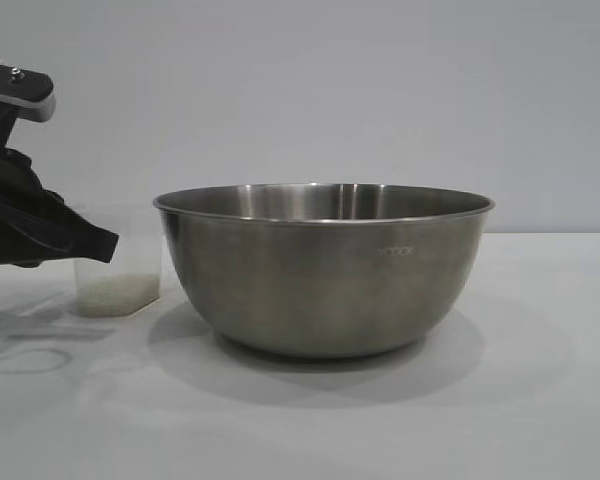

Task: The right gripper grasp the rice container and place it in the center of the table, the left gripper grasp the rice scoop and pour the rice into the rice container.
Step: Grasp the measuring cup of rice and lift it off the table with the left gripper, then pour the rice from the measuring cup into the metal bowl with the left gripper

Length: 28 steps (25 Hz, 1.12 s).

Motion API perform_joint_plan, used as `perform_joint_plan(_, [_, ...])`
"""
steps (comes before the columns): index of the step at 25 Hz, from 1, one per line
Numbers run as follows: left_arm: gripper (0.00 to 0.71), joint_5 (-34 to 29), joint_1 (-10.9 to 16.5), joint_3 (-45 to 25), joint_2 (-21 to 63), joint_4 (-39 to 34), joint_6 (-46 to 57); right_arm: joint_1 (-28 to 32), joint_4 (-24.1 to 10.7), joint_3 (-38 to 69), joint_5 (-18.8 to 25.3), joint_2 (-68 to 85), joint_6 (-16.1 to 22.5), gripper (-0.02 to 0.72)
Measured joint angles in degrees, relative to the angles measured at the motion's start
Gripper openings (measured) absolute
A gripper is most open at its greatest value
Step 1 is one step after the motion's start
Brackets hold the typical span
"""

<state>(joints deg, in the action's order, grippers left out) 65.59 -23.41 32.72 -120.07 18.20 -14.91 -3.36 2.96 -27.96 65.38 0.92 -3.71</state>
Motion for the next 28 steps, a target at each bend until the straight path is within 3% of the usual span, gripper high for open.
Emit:
perform_joint_plan(12, [0.0, -0.54, 0.0, -0.11, 10.79, -0.45, -5.2, 0.0, 0.0, 0.0, 0.0, 0.0, 0.0, 0.414])
perform_joint_plan(20, [0.0, -0.54, 0.0, -0.33, 15.12, -12.15, -7.18, 0.0, 0.0, 0.0, 0.0, 0.0, 0.0, 0.414])
perform_joint_plan(28, [0.0, -0.62, 0.0, 1.59, 15.22, -22.4, -16.16, 0.0, 0.0, 0.0, 0.0, 0.0, 0.0, 0.414])
